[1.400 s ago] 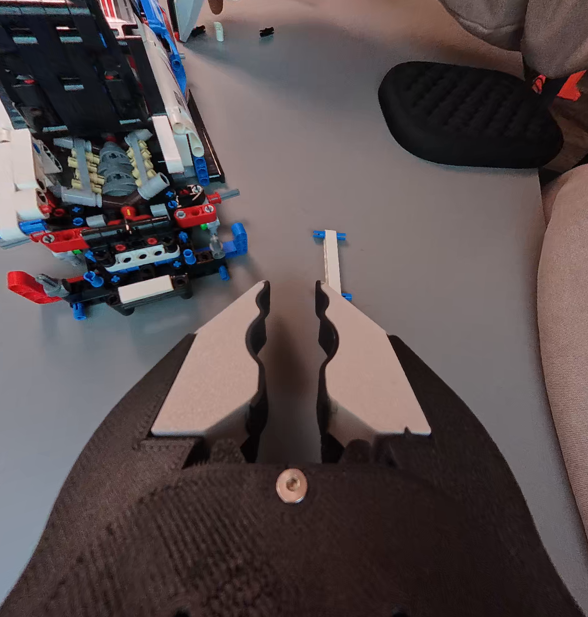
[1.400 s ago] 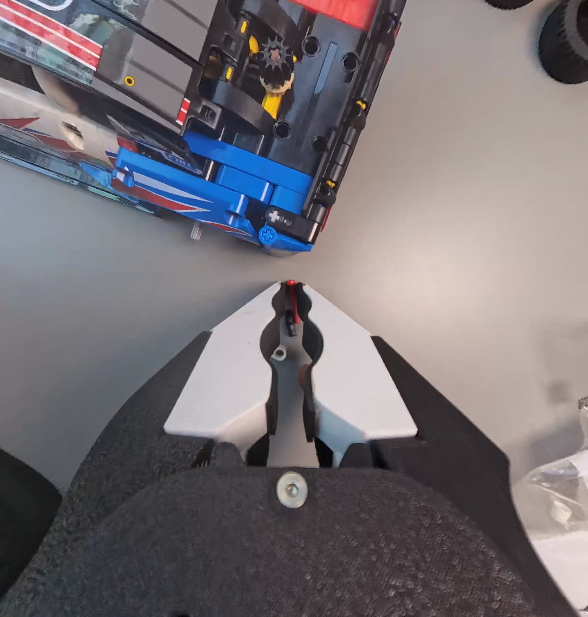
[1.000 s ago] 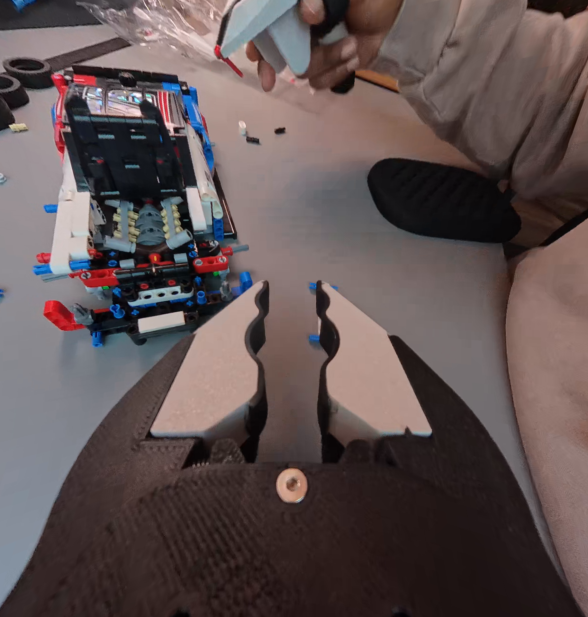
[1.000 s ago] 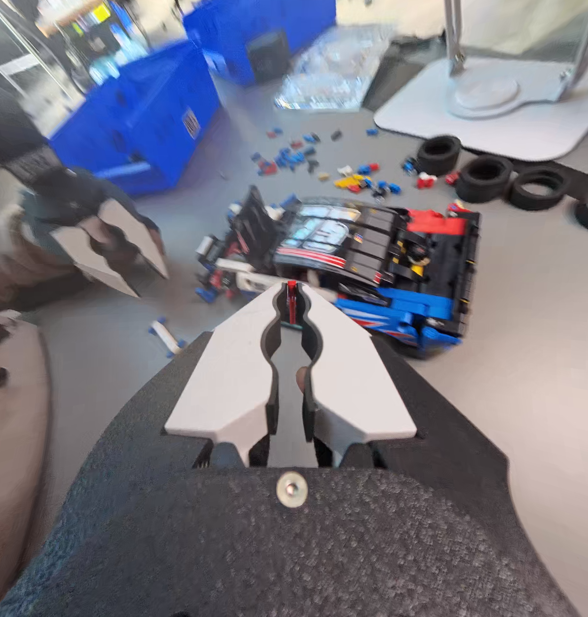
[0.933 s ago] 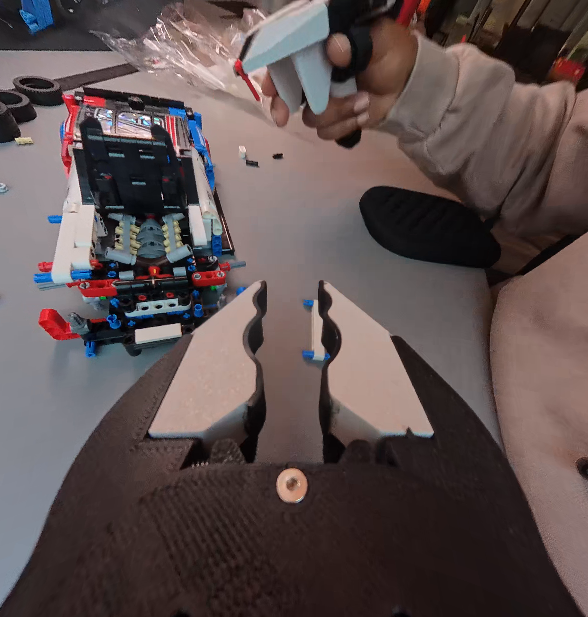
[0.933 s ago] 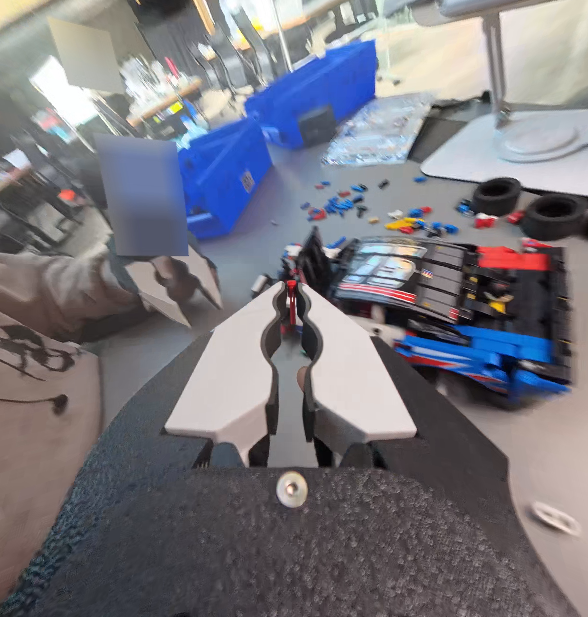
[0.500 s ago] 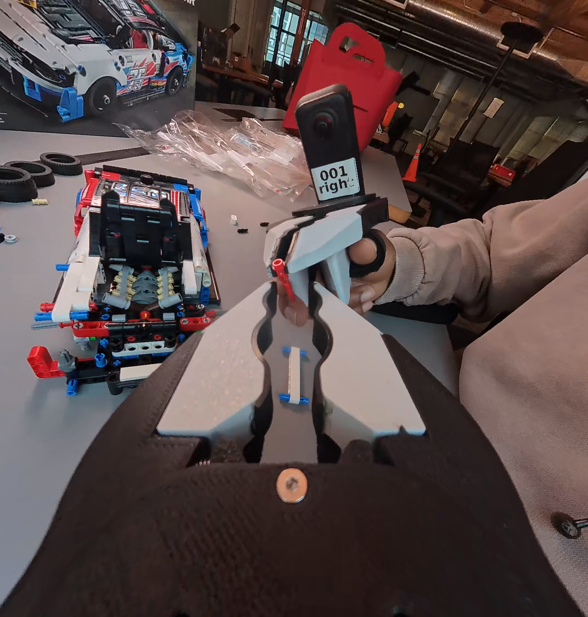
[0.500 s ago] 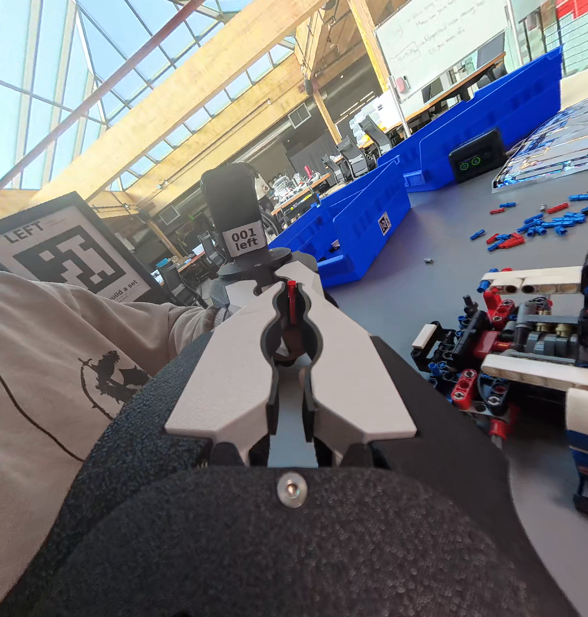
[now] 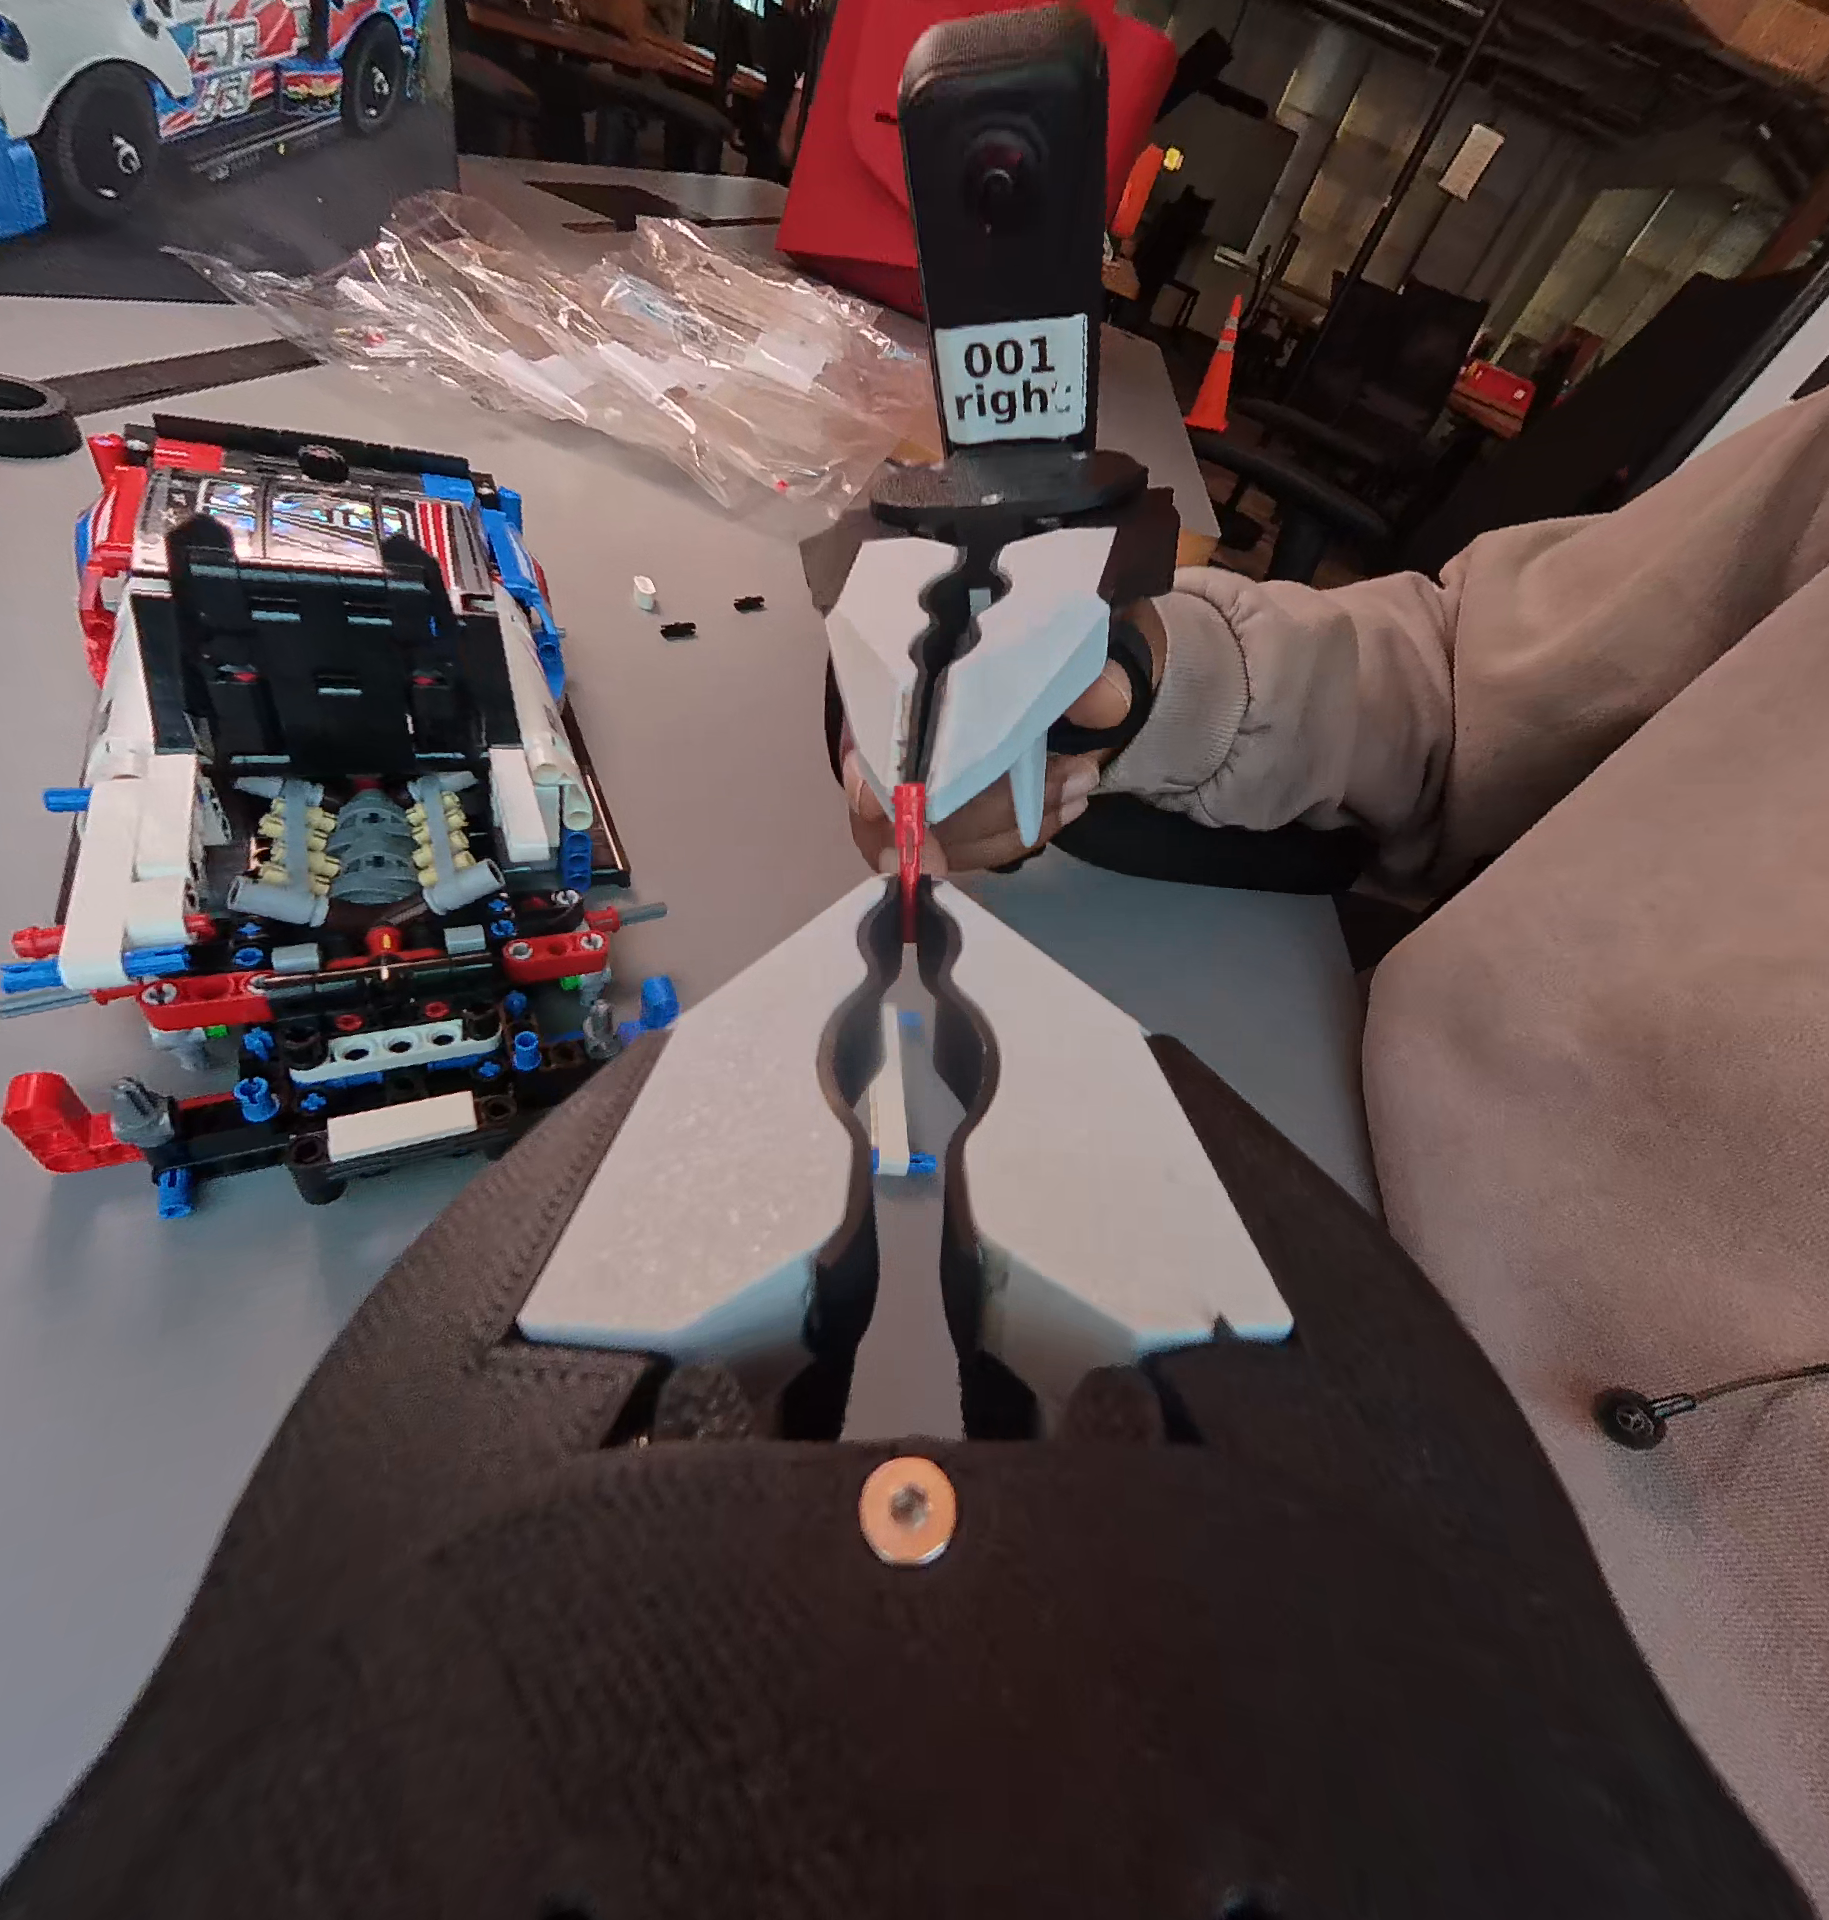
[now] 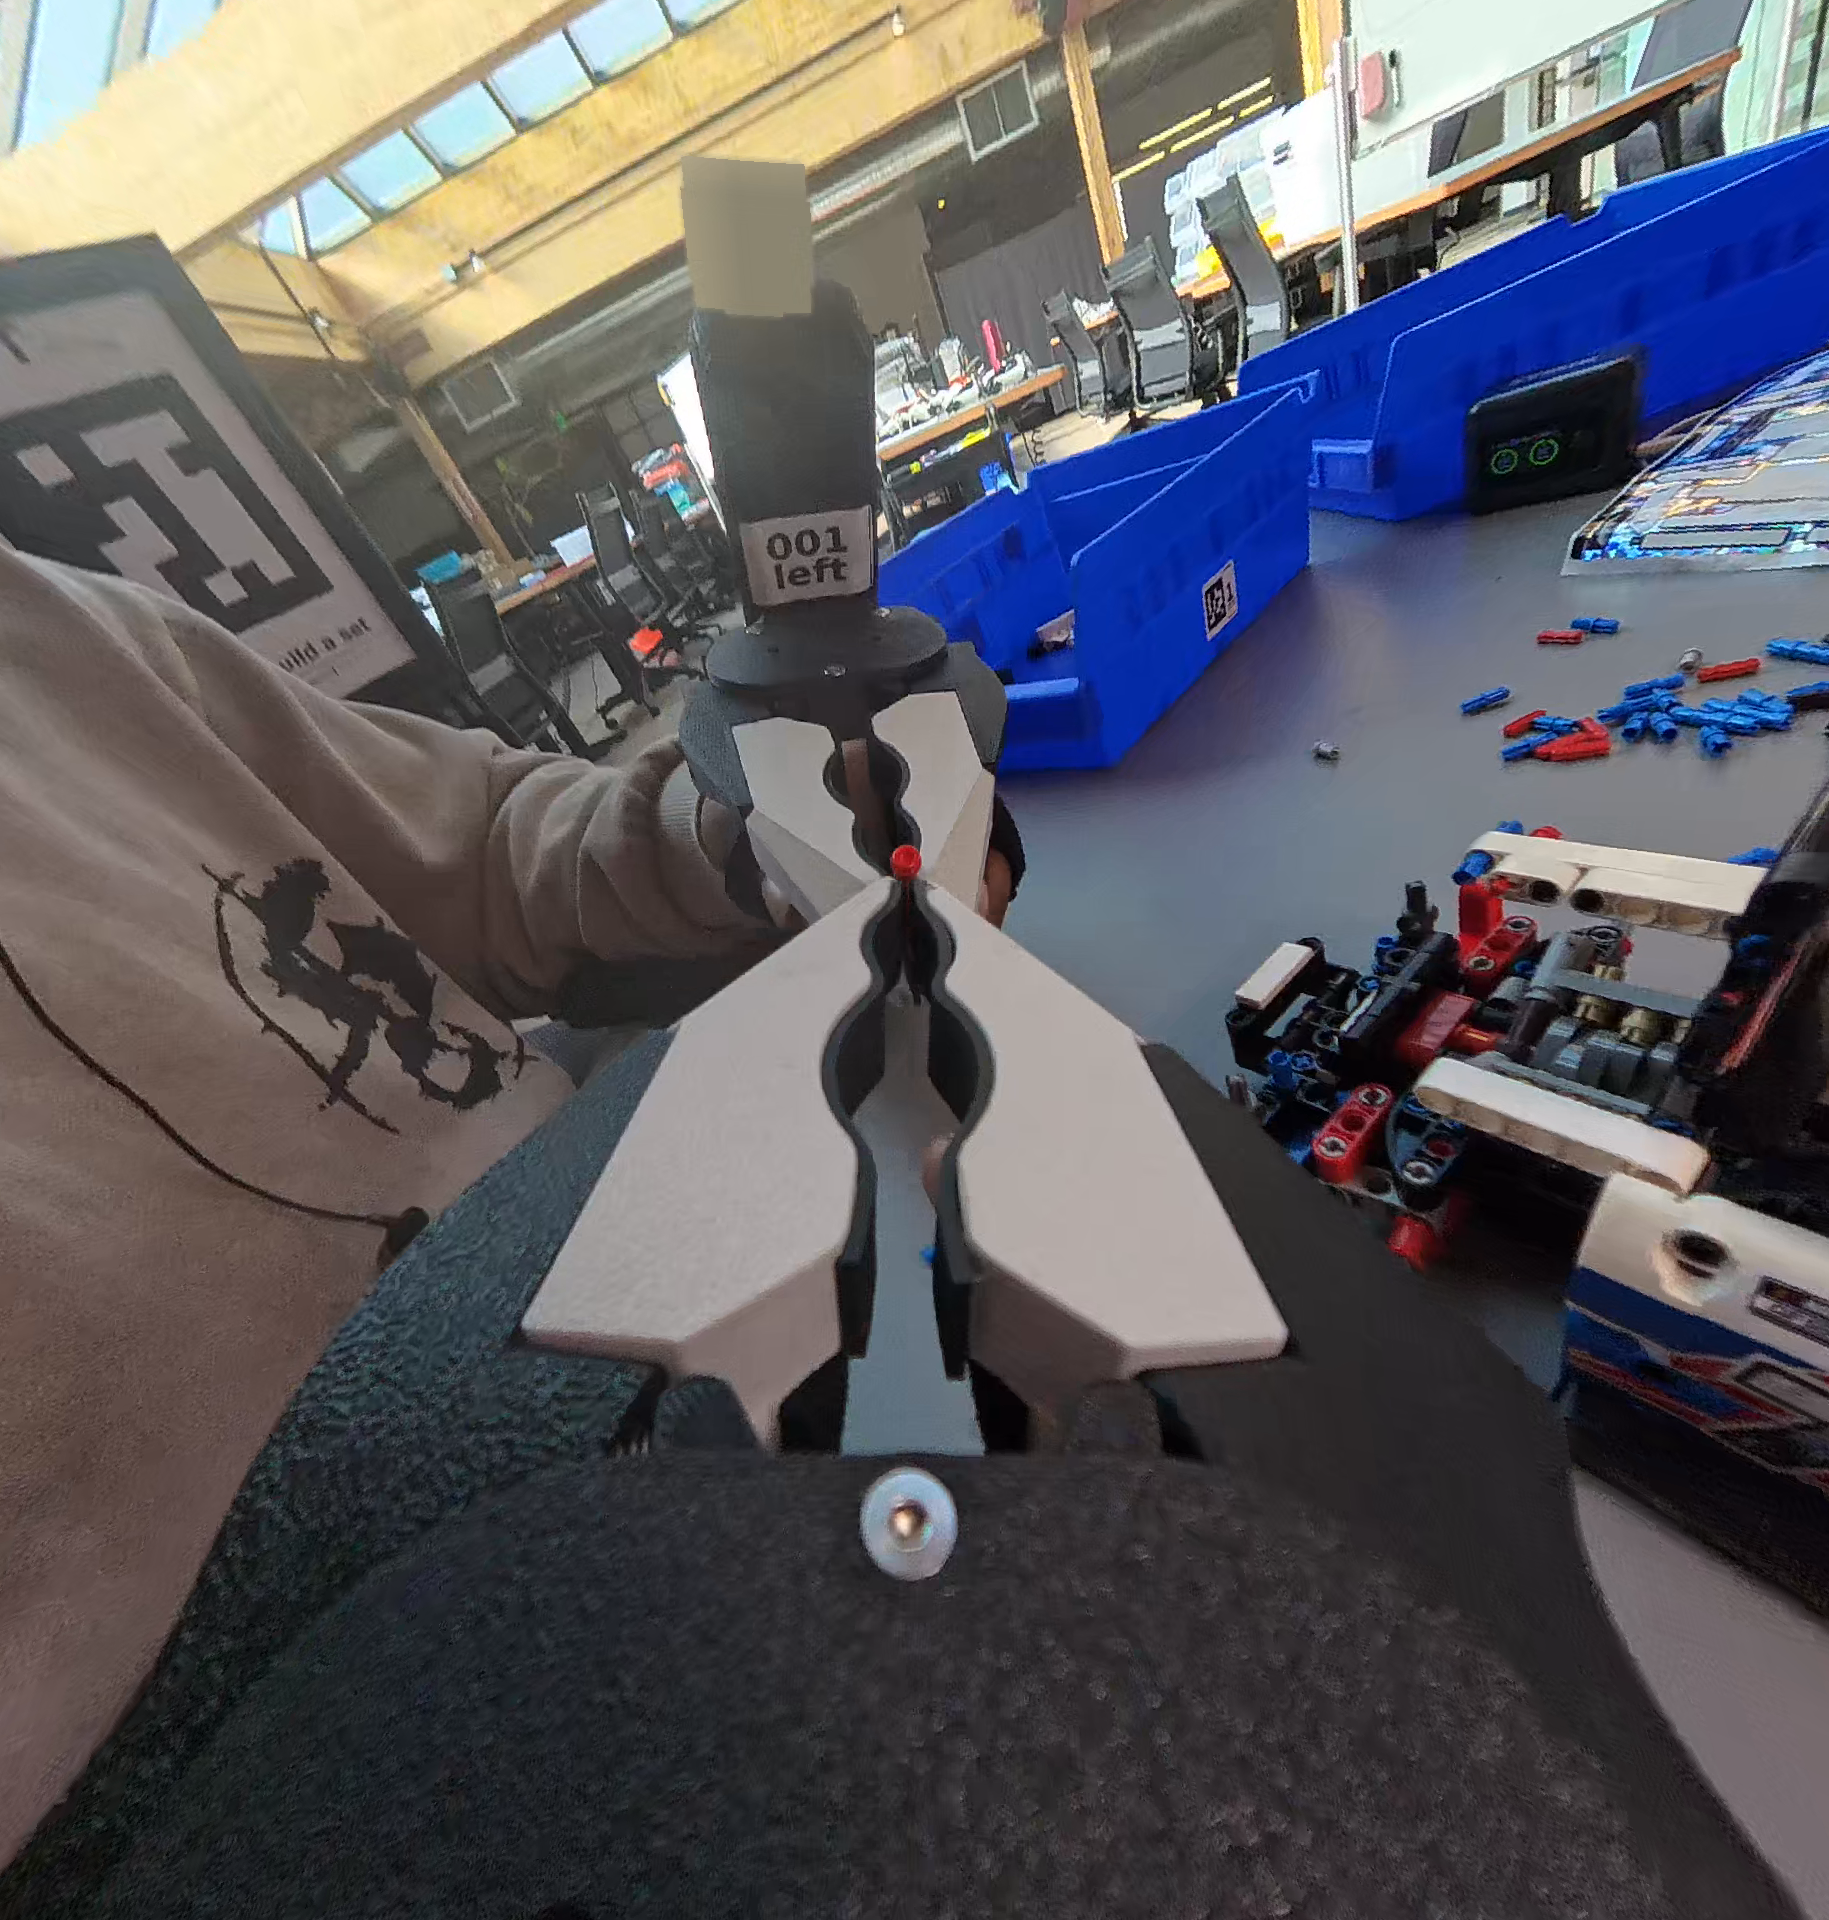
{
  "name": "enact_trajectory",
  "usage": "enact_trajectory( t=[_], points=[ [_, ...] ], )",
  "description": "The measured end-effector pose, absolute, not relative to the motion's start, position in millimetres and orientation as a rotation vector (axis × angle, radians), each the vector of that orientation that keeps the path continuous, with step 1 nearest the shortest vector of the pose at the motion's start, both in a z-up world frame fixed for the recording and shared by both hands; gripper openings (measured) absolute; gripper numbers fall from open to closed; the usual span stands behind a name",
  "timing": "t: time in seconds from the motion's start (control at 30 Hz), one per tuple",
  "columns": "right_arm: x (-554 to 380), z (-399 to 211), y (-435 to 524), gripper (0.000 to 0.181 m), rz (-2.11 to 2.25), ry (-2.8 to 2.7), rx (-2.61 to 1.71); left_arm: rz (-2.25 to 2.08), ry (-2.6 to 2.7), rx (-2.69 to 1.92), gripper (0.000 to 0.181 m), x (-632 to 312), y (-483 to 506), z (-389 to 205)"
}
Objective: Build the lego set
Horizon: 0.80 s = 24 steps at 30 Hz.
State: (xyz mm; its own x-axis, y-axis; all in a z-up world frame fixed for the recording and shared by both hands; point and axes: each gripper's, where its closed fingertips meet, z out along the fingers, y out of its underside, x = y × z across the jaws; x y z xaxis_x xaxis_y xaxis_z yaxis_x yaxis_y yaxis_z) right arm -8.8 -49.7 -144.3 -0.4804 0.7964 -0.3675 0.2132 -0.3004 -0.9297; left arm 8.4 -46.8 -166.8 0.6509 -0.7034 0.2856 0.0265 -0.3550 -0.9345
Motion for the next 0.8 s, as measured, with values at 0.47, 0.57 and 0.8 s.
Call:
enact_trajectory(
  t=[0.47, 0.57, 0.8],
  points=[
    [-4.1, -170.0, -48.6, 0.013, 1.67, -1.682, -1.322, -0.817, 0.62, -1.908, 0.0, 16.0, -48.3, -194.8],
    [-4.7, -174.5, -54.9, 0.008, 1.672, -1.713, -1.324, -0.826, 0.633, -1.916, 0.0, 19.6, -49.2, -197.5],
    [-1.1, -177.0, -57.1, 0.003, 1.649, -1.761, -1.308, -0.828, 0.643, -1.918, 0.0, 22.5, -50.0, -199.6]
  ],
)
